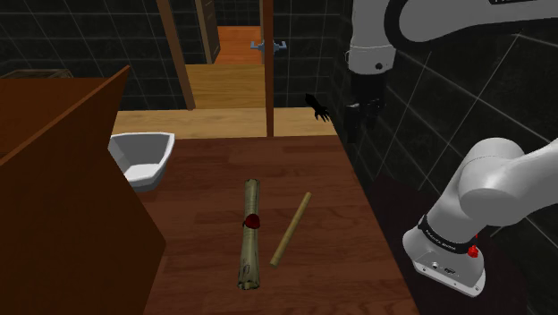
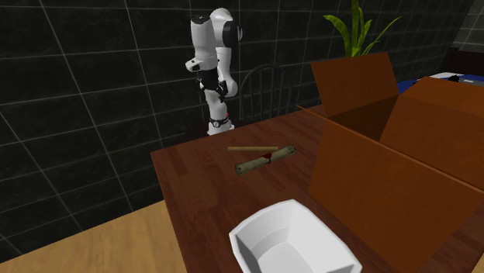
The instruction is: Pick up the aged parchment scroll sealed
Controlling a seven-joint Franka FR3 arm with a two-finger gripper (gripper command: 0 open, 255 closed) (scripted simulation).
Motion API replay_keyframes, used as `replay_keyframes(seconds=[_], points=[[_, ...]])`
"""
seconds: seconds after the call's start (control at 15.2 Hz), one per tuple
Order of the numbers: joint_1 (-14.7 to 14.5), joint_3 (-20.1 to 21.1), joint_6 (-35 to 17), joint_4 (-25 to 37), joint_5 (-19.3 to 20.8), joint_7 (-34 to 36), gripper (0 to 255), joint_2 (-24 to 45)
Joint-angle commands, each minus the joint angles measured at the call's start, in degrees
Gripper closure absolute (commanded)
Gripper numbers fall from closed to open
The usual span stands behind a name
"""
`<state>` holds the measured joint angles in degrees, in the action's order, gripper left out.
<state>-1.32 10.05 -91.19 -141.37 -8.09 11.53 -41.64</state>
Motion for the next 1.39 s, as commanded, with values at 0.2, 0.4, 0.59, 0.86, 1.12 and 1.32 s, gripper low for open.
replay_keyframes(seconds=[0.2,0.4,0.59,0.86,1.12,1.32], points=[[-0.8,7.0,-6.2,0.3,-4.4,9.8,0,5.5],[-0.9,11.1,-10.0,1.7,-6.1,15.7,0,10.0],[-0.7,15.2,-13.8,3.9,-6.8,21.6,0,15.3],[0.1,20.4,-18.7,7.9,-5.9,30.1,0,23.5],[0.9,25.0,-22.9,13.1,-2.3,39.5,0,33.0],[0.7,27.3,-25.3,17.9,2.4,47.3,0,41.1]])
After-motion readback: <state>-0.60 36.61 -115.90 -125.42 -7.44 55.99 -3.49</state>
